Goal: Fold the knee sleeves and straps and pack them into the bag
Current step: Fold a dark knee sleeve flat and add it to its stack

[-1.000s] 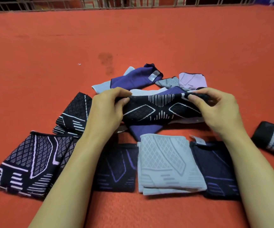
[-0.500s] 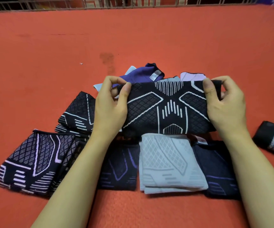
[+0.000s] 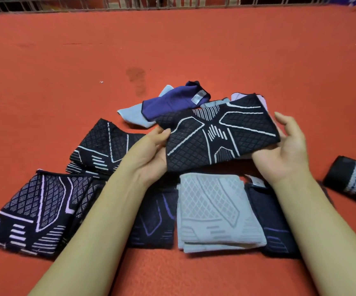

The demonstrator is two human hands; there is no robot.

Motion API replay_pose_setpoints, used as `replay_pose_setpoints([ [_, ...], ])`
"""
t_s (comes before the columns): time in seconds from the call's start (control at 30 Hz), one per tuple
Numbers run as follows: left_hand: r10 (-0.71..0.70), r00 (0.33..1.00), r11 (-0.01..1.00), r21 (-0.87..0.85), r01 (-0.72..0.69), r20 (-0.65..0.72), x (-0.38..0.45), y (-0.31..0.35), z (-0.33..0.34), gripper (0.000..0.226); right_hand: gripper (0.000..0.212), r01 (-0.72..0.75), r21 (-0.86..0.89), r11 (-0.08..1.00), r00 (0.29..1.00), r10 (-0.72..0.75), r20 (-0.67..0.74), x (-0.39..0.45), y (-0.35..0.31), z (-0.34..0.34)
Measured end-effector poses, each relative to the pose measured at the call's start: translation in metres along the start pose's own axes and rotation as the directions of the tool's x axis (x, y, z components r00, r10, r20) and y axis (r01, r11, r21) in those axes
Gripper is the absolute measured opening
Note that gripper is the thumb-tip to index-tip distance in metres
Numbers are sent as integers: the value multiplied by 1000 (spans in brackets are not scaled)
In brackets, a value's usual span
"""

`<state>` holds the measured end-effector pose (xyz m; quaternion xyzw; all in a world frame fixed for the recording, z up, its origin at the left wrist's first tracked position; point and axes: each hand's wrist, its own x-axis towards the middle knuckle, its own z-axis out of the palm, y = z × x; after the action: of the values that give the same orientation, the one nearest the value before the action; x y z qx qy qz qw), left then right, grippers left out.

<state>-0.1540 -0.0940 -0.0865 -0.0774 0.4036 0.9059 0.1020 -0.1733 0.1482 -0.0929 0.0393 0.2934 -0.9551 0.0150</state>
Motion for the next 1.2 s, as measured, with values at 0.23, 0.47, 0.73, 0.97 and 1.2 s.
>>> replay_pose_setpoints([
  [0.23, -82, 983, 994, -86, 69, -163, 0, -5, 6, 26, 41, -129, -263, 956, 991, 135, 6, 0, 28, 6],
  [0.47, -143, 989, 989, -38, 141, -47, -3, -10, 8, 36, 50, 248, -548, 799, 943, -68, 326, -13, 31, 15],
  [0.73, -133, 986, 988, -67, 140, 100, -10, -9, 12, 54, 85, 546, -836, 47, 834, 65, 548, -20, 45, 11],
  [0.97, -75, 996, 987, -138, 80, 38, -6, -7, 11, 55, 75, 535, -842, -77, 845, 50, 532, -16, 40, 5],
  [1.2, -50, 998, 995, -86, 54, 42, -9, -5, 16, 51, 67, 531, -847, -23, 830, 217, 514, -14, 34, 5],
])
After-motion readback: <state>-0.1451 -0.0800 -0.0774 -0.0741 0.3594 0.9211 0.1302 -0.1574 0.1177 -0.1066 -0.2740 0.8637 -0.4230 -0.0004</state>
